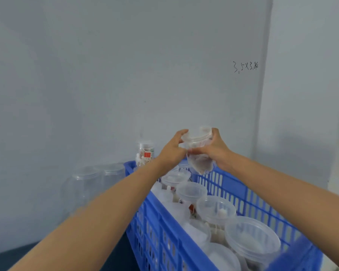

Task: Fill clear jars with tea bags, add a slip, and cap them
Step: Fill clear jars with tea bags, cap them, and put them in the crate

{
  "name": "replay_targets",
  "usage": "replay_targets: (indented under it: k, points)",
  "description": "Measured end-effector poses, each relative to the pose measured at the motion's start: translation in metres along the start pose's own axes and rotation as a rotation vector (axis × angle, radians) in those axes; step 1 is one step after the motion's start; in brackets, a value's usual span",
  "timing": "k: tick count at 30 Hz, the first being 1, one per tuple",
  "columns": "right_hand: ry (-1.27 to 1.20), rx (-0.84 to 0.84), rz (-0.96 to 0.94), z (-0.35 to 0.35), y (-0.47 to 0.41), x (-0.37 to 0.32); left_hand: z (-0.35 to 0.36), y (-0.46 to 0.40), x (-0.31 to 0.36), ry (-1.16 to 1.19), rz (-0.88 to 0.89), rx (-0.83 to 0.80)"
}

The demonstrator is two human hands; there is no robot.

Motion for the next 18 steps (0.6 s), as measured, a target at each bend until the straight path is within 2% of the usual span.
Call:
replay_targets:
  k: [8, 12, 18]
  points:
    - [0.249, -0.019, 0.155, -0.021, -0.031, 0.048, 0.029, -0.037, -0.045, -0.228, -0.062, -0.137]
    - [0.251, -0.036, 0.29, -0.021, -0.034, 0.071, 0.037, -0.044, -0.063, -0.345, -0.073, -0.156]
    - [0.391, -0.077, 0.537, -0.01, -0.021, 0.093, 0.045, -0.042, -0.083, -0.604, -0.087, -0.259]
Point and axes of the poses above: each hand's wrist, its own y-axis away from the middle knuckle, its own z-axis out of the palm, x = y × z, the point moved 3 cm from there along -y, towards the middle knuckle, and after that the axes turned 12 degrees about -y, right-handed, at the moved point
